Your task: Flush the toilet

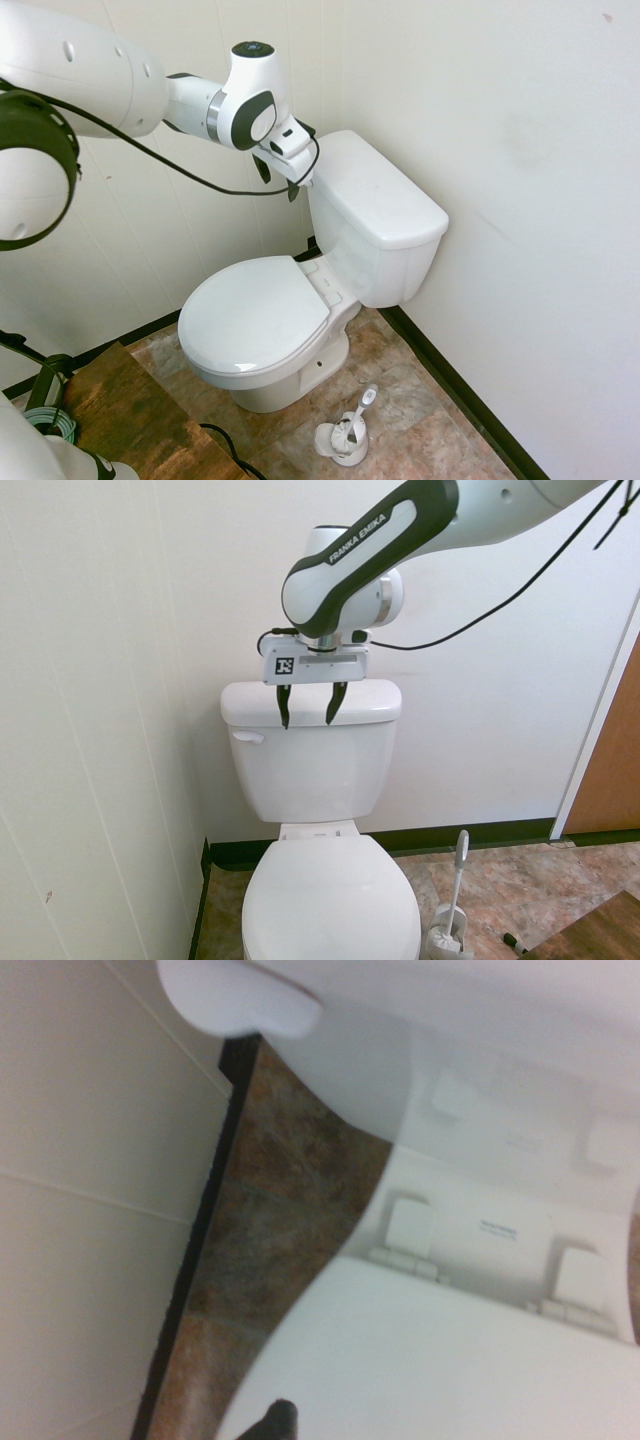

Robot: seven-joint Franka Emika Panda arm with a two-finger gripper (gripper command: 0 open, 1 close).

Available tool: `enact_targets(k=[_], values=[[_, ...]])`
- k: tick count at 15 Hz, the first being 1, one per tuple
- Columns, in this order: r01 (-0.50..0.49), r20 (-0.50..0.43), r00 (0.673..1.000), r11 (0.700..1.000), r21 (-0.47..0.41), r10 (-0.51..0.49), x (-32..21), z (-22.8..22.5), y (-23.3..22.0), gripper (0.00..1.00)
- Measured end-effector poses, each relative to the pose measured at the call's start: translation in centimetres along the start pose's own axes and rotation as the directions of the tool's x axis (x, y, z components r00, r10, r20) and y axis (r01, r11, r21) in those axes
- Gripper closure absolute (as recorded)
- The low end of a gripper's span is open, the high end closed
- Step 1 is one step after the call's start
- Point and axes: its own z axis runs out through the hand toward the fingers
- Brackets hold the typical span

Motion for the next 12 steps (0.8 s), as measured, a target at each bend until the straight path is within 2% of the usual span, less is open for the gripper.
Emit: enact_targets(k=[4, 12], values=[[0.004, -0.001, 1.000, 0.999, 0.044, -0.004, -0.3, 0.5, -4.2, 1.00], [0.007, -0.012, 1.000, 0.997, 0.081, -0.006, -0.5, 2.6, -7.9, 1.00]])
